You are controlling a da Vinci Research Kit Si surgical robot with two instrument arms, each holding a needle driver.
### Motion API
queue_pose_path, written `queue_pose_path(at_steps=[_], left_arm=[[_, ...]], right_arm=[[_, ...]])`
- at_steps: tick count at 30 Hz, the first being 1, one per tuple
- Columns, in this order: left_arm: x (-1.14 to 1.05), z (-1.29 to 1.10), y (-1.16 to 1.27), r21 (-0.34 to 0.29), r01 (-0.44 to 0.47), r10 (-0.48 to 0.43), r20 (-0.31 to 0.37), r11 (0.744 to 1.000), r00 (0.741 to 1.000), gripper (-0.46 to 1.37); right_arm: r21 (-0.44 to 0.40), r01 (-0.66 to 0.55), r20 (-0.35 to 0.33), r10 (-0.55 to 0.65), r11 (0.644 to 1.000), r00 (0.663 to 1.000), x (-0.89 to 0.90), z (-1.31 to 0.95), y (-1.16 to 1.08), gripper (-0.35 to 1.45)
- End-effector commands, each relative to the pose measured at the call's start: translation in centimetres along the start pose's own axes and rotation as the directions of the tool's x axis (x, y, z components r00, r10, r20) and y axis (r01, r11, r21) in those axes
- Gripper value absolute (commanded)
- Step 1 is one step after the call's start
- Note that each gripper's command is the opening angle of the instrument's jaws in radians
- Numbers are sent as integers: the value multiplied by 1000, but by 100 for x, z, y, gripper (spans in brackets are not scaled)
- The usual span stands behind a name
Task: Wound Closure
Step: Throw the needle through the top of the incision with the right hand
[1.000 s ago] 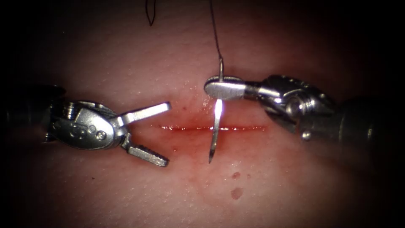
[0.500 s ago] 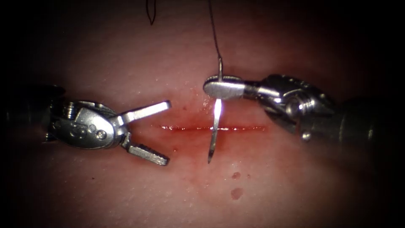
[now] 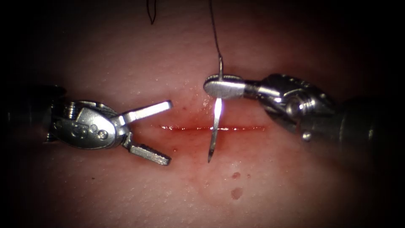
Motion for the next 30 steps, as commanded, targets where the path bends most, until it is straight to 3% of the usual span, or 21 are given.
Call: queue_pose_path(at_steps=[1, 30], left_arm=[[0, 1, 0, -6, 0, 0, -5, 1000, 1000, 61], [2, 6, -1, -14, 2, -2, -18, 1000, 1000, 61]], right_arm=[[-6, 6, 0, -6, 1000, 1000, 0, 0, 0, -35], [-7, 26, 4, -26, 1000, 1000, 1, 0, -4, -35]])
